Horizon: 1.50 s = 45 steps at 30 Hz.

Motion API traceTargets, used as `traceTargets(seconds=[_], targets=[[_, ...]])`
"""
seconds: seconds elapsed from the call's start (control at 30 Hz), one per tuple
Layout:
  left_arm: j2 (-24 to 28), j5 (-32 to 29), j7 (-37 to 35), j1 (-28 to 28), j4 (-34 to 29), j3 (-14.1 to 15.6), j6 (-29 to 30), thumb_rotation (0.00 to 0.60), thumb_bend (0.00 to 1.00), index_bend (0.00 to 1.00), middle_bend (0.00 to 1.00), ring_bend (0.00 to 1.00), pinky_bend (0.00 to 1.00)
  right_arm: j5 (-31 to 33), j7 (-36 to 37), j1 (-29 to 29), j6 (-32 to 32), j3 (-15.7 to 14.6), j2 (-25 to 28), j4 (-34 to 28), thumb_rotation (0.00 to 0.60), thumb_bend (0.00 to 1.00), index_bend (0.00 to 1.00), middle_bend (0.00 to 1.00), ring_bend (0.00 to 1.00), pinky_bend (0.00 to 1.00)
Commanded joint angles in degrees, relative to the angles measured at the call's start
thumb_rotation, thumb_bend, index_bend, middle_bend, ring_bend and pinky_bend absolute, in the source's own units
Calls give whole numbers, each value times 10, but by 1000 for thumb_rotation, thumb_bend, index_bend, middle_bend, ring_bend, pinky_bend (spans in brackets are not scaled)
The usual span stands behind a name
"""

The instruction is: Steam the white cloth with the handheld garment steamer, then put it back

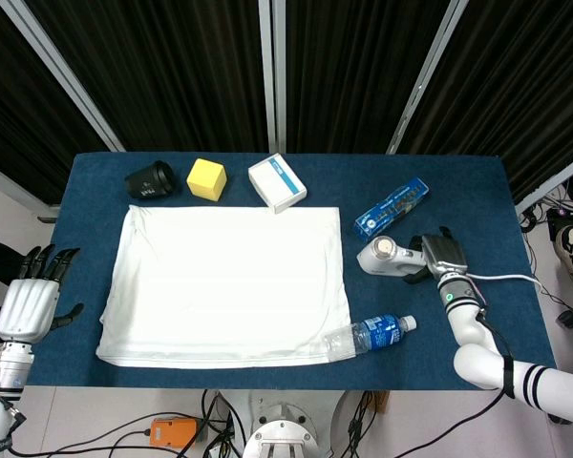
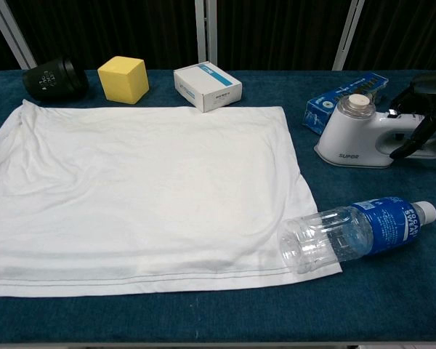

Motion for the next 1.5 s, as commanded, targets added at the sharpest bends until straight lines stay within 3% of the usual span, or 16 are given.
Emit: traceTargets(seconds=[0.03,0.6,0.97,1.13,1.2,1.33,1.5], targets=[[-2,0,-1,1,2,1,0,600,147,86,132,19,0,-3,13,-4,-5,-2,3,-3,600,106,595,565,599,46],[-14,0,-12,-3,16,3,-6,600,147,86,132,19,0,-20,67,-16,-28,-13,16,-20,600,136,648,609,670,55],[-19,4,-21,-10,21,4,-16,600,147,86,132,19,0,-59,102,-15,-45,-11,10,12,600,233,876,795,858,243],[-21,6,-20,-16,24,1,-19,600,147,86,132,19,0,-93,109,-9,-60,-13,12,27,600,237,928,828,890,364],[-25,7,-20,-19,25,-1,-21,600,147,86,132,20,0,-117,124,-10,-70,-12,12,34,600,273,940,833,893,417],[-27,9,-20,-28,24,-3,-29,600,147,97,132,27,0,-174,167,-15,-85,-5,10,48,600,447,966,847,903,497],[-24,21,-26,-50,17,-5,-51,600,242,100,133,32,0,-247,216,-15,-108,-1,18,60,600,548,978,866,924,579]])
